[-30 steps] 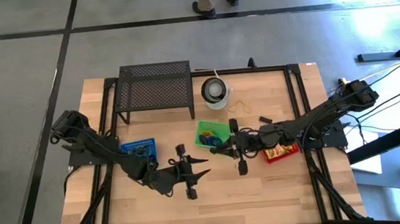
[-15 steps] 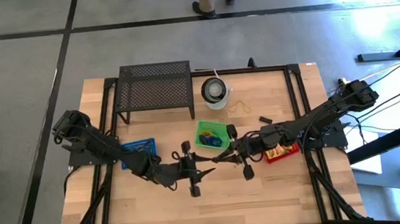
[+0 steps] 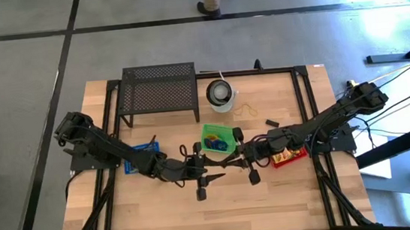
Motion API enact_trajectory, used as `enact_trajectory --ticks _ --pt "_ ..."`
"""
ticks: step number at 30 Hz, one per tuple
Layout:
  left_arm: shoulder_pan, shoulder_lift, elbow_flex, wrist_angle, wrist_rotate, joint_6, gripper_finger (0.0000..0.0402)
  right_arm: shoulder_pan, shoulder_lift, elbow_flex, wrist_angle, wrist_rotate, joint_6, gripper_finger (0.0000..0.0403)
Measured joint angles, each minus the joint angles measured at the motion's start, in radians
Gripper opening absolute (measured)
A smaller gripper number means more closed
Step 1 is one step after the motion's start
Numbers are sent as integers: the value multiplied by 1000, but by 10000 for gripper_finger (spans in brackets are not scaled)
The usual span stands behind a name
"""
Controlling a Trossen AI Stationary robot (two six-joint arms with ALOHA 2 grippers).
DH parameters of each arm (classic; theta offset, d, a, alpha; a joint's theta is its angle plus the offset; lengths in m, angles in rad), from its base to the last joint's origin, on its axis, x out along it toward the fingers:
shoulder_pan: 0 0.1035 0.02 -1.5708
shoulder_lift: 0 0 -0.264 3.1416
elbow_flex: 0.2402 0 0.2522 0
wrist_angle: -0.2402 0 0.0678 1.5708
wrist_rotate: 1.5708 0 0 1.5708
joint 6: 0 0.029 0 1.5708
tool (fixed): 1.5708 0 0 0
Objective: Pick & Place Office Desk Supplies
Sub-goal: Put the black rubber band into the blue bin
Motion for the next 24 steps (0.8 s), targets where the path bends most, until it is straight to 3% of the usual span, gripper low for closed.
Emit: enact_trajectory --ticks 17,24 --pt "-3 0 0 -71 -115 -107 142 0 0 0 -4 6 0 17" --pt "-3 0 0 -158 -185 -150 163 0 0 0 -4 3 1 17"
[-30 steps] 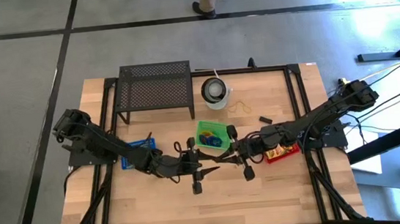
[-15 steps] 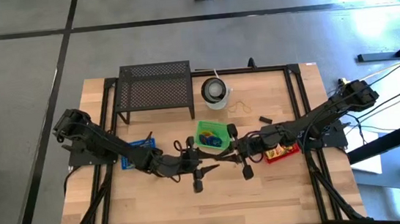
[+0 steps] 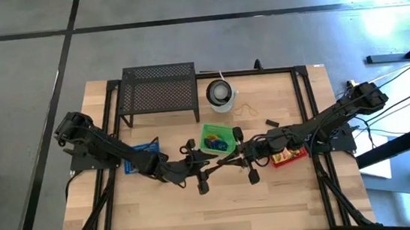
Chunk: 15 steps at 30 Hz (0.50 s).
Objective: Pick & Place Office Desk Supplies
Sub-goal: Put the black rubber band into the blue bin
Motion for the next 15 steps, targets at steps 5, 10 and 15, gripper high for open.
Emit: enact_trajectory --ticks 5,10,15 --pt "1 0 0 -1 -13 -51 186 0 0 0 0 0 0 17" --pt "0 0 0 62 65 -22 205 0 0 0 0 0 0 17" --pt "1 0 0 122 67 63 214 0 0 0 0 0 0 17"
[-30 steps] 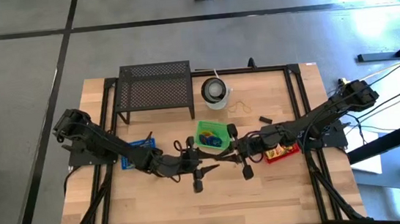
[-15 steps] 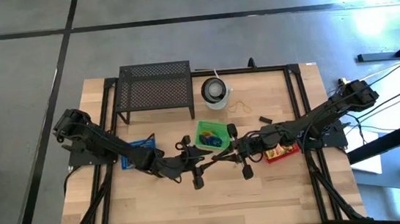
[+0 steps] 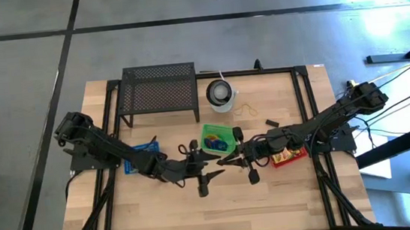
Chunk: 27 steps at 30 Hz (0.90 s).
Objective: Pick & Place Office Desk Supplies
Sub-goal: Put the black rubber band into the blue bin
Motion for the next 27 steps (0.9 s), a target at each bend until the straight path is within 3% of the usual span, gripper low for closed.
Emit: enact_trajectory --ticks 12,27 --pt "15 0 0 21 50 80 194 0 0 0 0 0 2 17" --pt "15 0 0 22 35 81 10 0 0 0 3 -3 9 17"
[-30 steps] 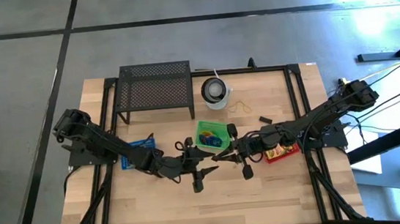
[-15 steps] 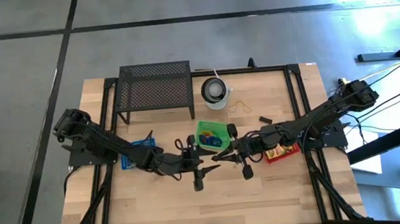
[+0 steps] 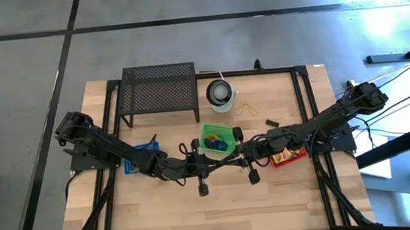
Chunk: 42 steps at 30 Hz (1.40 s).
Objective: Pick & Place Office Desk Supplies
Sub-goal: Put the black rubber band into the blue bin
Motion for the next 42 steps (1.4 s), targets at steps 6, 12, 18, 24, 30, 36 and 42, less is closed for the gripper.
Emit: enact_trajectory --ticks 6,12,18,24,30,36,42 --pt "0 0 0 1 -3 0 8 0 0 0 -9 -4 50 26" --pt "0 0 0 3 -11 0 7 1 0 0 -25 47 90 75" --pt "-1 -3 0 -37 -13 -4 7 0 0 0 -95 72 132 138" --pt "-9 -59 0 -195 -8 -105 7 0 -6 0 -182 78 131 183" --pt "-9 -151 0 -515 -4 -250 8 0 -7 0 -195 78 129 196" --pt "-9 -243 0 -973 24 -542 8 0 -7 0 -215 75 129 191" --pt "-17 -270 0 -1425 82 -872 8 0 -7 0 -222 75 128 186"
